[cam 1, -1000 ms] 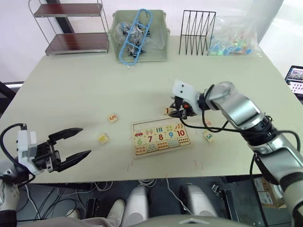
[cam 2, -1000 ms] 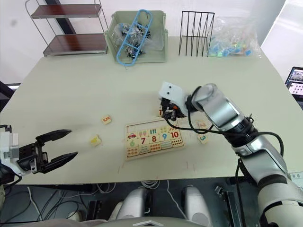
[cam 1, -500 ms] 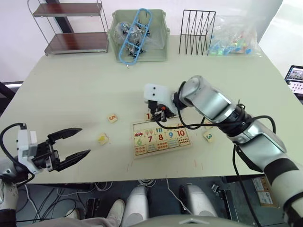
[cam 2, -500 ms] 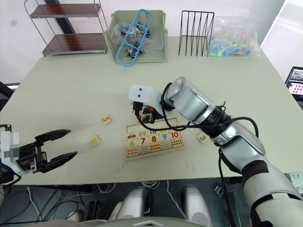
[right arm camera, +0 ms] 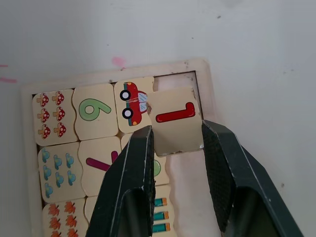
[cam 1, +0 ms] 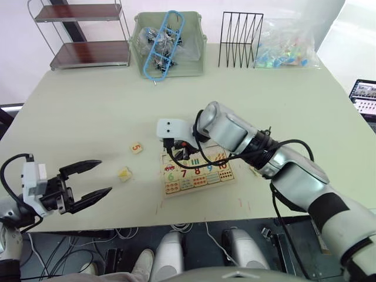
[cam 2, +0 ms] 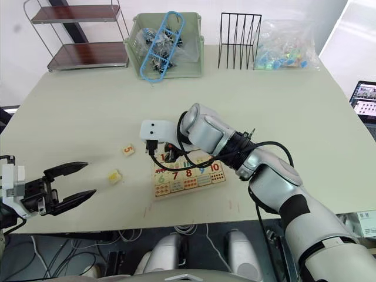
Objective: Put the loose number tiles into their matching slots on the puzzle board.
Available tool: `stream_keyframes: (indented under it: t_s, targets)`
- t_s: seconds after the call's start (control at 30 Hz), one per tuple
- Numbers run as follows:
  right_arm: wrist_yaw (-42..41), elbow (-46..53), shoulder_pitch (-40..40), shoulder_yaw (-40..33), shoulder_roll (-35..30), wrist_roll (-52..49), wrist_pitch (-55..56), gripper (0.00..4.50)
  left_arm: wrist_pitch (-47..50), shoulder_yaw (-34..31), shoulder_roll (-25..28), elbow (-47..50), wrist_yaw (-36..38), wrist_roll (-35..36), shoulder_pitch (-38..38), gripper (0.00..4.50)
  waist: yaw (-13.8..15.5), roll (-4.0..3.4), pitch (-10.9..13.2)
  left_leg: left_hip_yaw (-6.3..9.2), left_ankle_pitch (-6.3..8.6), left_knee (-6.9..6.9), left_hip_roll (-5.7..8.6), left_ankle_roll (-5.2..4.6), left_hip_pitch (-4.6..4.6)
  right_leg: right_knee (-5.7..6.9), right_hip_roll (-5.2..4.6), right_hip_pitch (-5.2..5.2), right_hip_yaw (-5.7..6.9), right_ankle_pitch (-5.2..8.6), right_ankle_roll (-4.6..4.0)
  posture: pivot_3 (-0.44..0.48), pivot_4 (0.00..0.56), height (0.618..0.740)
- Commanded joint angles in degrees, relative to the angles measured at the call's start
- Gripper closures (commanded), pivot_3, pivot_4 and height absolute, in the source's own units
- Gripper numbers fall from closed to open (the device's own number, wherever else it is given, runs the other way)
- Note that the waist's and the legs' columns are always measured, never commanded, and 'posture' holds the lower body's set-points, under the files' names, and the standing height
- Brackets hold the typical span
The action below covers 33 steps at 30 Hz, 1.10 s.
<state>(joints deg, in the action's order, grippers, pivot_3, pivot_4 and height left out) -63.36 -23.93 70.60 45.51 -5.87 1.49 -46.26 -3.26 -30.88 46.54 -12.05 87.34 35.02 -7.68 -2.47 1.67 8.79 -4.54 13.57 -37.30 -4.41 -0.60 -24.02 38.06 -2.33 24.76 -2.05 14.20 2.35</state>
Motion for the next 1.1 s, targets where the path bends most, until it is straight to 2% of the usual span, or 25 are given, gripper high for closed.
stream_keyframes:
  t_s: [0.03,1.1]
  targets:
    - [-0.5,-1.3,2.2,-0.8,1.8,1.4,1.6,3.64,-1.0,-0.1,0.1,0.7,0.5,0.3,-0.1,0.00,0.0,0.01,0.0,0.01,0.00,0.00,0.00,0.00,0.00,0.00,0.00,0.00,0.01,0.00,0.00,0.000,0.150,0.740]
    - [-1.0,-10.2,3.2,-4.5,8.0,5.4,4.4,3.64,-1.3,0.2,0.5,0.9,0.9,0.7,-0.8,0.00,0.0,-0.02,0.0,0.12,0.00,0.00,-0.01,0.01,-0.04,0.00,0.00,0.00,0.12,0.00,-0.01,0.000,0.150,0.740]
